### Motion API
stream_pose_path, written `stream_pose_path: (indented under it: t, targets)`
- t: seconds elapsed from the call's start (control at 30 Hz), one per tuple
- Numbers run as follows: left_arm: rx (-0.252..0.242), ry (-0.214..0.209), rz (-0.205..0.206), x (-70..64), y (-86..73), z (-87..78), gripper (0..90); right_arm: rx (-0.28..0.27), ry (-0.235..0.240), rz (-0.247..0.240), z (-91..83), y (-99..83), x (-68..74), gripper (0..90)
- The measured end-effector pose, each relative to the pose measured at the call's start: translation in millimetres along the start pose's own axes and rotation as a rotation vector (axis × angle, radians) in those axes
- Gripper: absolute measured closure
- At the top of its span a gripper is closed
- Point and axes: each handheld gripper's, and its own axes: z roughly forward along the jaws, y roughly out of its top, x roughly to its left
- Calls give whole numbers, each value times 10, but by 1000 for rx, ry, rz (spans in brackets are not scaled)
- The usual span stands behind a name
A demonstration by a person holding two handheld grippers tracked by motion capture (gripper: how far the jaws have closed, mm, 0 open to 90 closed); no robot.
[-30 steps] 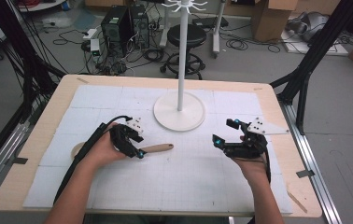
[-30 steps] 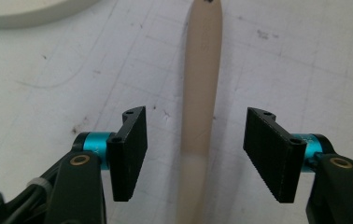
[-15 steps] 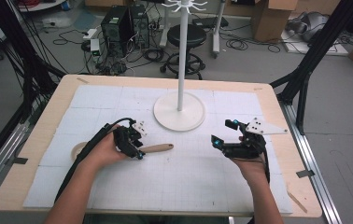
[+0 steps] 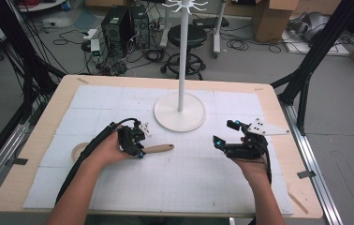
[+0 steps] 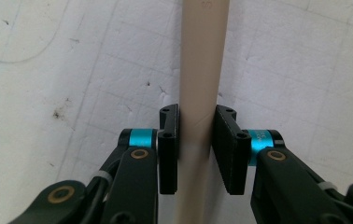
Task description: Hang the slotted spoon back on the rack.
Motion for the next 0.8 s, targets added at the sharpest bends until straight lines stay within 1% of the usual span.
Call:
stream_pose_path:
  t: [0.1,0.13,0.23,0.3,0.37,0.43,0.47,0.53,0.7,0.8]
  targets:
    - [1,-6,19,13,-5,-7,734,5,-2,-2,4,-3,4,151]
    - [-4,-2,20,5,-7,-5,735,5,-2,-3,5,-3,4,151]
    - [-6,6,46,-21,-4,-10,739,7,-4,-1,0,-5,1,152]
    - [-12,9,48,-25,0,-23,740,6,-8,-2,-4,-9,-6,153]
    - [-31,12,50,-28,3,-67,741,6,-11,-1,-9,-14,-14,153]
    - [-73,16,44,-41,0,-130,742,7,-11,4,-15,-17,-19,154]
    - [-109,6,35,-47,-6,-167,742,7,-11,7,-18,-19,-19,153]
    - [-141,5,35,-54,-18,-229,742,7,-13,8,-13,-22,-20,154]
    - [-236,24,13,-56,-86,-461,743,11,-11,4,-3,-29,-17,154]
    - [-311,26,1,-45,-133,-615,743,12,-13,1,0,-29,-14,154]
